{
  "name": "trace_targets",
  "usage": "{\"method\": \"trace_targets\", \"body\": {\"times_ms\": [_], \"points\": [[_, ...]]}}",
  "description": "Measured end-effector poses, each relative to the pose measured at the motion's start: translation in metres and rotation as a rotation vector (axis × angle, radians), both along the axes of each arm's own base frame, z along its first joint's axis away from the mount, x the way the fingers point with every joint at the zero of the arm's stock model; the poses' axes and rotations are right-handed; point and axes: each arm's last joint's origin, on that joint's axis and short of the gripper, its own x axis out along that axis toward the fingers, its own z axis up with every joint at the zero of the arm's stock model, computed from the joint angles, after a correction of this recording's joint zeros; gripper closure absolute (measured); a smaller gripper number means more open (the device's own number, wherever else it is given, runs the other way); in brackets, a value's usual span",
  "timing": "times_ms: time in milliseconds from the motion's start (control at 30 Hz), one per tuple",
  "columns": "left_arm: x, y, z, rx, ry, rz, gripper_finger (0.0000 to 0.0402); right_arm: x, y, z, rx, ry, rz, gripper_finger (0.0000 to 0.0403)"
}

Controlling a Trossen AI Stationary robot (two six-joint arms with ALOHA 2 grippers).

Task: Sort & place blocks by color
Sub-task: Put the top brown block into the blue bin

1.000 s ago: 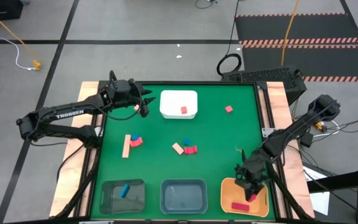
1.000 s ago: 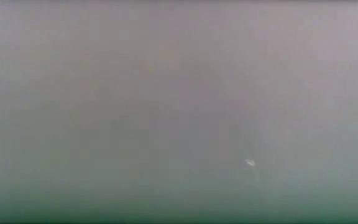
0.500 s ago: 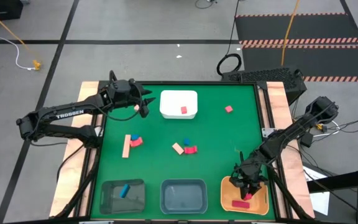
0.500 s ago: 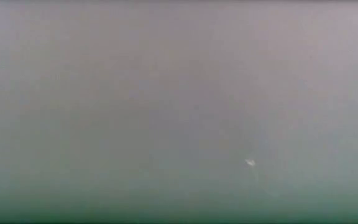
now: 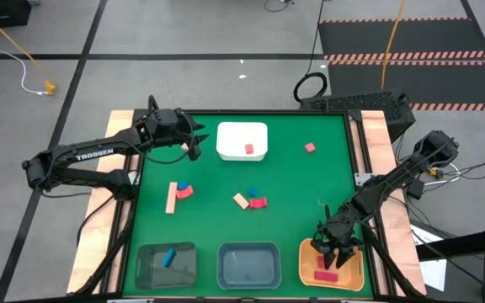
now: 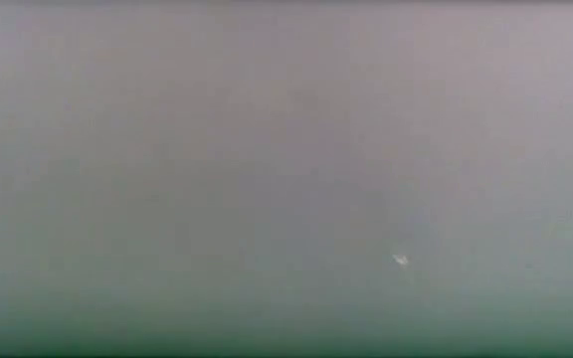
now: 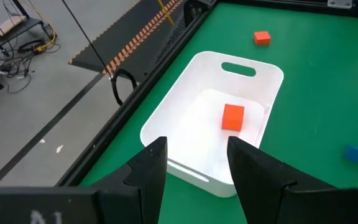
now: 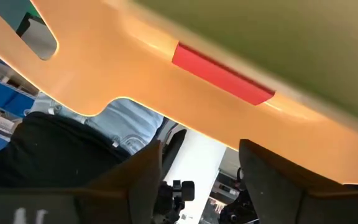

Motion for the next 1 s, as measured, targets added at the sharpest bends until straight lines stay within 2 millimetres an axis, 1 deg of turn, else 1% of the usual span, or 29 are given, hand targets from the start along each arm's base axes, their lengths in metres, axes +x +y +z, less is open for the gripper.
{"method": "trace_targets", "body": {"times_ms": [133, 233, 333, 433, 567, 633, 733, 833, 1000], "points": [[-0.001, 0.001, 0.0, 0.022, 0.013, 0.027, 0.0231, 0.001, 0.001, 0.004, 0.03, -0.033, 0.006, 0.0178], [-0.002, 0.003, 0.0, 0.052, 0.034, 0.092, 0.0231, 0.005, 0.004, 0.018, 0.115, -0.18, 0.013, 0.0176], [-0.004, 0.003, -0.003, 0.045, 0.071, 0.111, 0.0231, 0.008, 0.006, 0.035, 0.214, -0.316, 0.008, 0.0182], [-0.009, 0.001, -0.011, 0.003, 0.163, 0.102, 0.0231, 0.011, 0.006, 0.051, 0.308, -0.4, -0.056, 0.0191], [-0.017, -0.002, -0.027, -0.011, 0.374, 0.034, 0.0231, 0.012, 0.003, 0.068, 0.392, -0.504, -0.177, 0.0198], [-0.02, -0.002, -0.033, 0.005, 0.468, -0.017, 0.0231, 0.013, -0.001, 0.073, 0.402, -0.536, -0.223, 0.0199], [-0.019, 0.001, -0.042, 0.042, 0.574, -0.09, 0.0231, 0.017, -0.008, 0.075, 0.391, -0.576, -0.268, 0.0198], [-0.014, 0.007, -0.051, 0.071, 0.629, -0.139, 0.0231, 0.022, -0.015, 0.075, 0.362, -0.619, -0.297, 0.0198], [-0.009, 0.014, -0.069, 0.069, 0.739, -0.207, 0.0231, 0.029, -0.026, 0.075, 0.302, -0.703, -0.332, 0.0198]]}}
